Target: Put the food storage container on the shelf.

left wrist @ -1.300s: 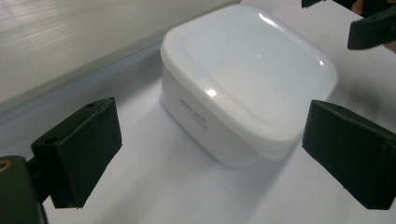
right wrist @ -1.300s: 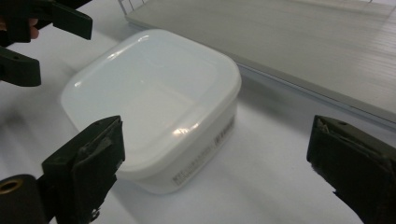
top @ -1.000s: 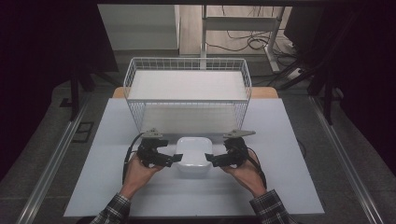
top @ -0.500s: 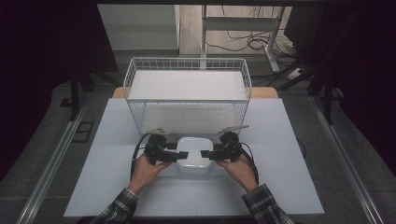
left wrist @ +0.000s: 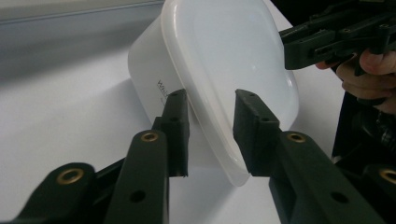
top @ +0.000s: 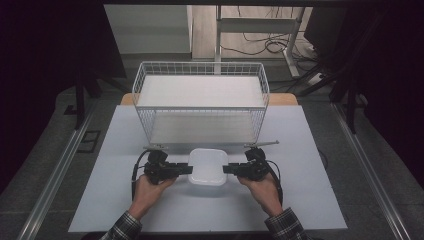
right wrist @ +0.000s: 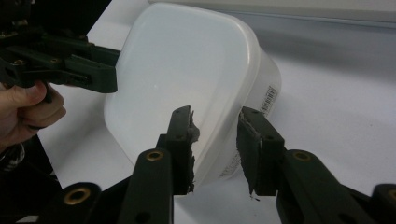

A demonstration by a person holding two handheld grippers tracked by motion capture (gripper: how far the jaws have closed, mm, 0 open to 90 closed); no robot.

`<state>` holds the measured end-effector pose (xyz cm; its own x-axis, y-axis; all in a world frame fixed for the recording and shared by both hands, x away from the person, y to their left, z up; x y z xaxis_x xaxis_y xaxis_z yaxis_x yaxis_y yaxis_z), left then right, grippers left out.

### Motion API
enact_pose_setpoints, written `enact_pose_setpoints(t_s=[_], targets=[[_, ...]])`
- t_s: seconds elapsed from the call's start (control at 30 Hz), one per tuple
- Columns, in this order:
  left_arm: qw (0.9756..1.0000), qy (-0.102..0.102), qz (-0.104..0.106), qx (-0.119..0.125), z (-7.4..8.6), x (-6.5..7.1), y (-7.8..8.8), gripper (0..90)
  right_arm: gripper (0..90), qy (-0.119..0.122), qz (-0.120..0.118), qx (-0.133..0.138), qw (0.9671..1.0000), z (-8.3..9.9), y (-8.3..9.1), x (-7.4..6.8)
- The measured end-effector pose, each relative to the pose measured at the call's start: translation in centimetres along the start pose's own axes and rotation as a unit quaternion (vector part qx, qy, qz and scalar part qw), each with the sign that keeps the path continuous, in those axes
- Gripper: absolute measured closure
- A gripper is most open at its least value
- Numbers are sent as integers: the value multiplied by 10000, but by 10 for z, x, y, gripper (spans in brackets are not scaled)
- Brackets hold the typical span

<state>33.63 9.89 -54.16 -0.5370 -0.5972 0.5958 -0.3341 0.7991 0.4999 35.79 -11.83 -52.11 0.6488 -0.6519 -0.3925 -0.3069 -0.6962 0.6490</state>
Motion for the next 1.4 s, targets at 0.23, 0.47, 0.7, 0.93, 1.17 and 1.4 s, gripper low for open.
enact_pose_setpoints(t_s=[0.23, 0.47, 0.7, 0.93, 1.17, 1.4], targets=[[9998, -37, -51, 200, 0, 1, 3, 806, 780, 297, 325, 265, 9987, -4, 5, -2], [9993, -138, -166, 321, -2, 4, 4, 806, 781, 428, 400, 422, 9974, -5, 7, -3], [9982, -314, -271, 442, -15, 13, 15, 805, 781, 588, 338, 643, 9956, -17, 14, -8], [9964, -459, -365, 620, -34, 22, 31, 804, 781, 755, 325, 834, 9931, -38, 24, -19], [9944, -561, -381, 810, -59, 33, 50, 804, 782, 937, 313, 1036, 9897, -66, 37, -29], [9924, -676, -477, 907, -79, 43, 62, 803, 781, 1022, 300, 1176, 9873, -87, 48, -36]])
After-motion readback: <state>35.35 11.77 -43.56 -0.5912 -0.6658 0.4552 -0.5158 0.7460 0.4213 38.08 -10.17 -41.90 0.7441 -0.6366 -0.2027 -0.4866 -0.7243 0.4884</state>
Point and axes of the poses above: each handheld gripper's, and its own axes: y roughly backward along the jaws, z roughly out of its underside, x roughly to its right, the point moved 7 cm from there along -y, roughly forward along the jaws, and after that the axes turned 5 degrees about y, right-handed, at the moved point
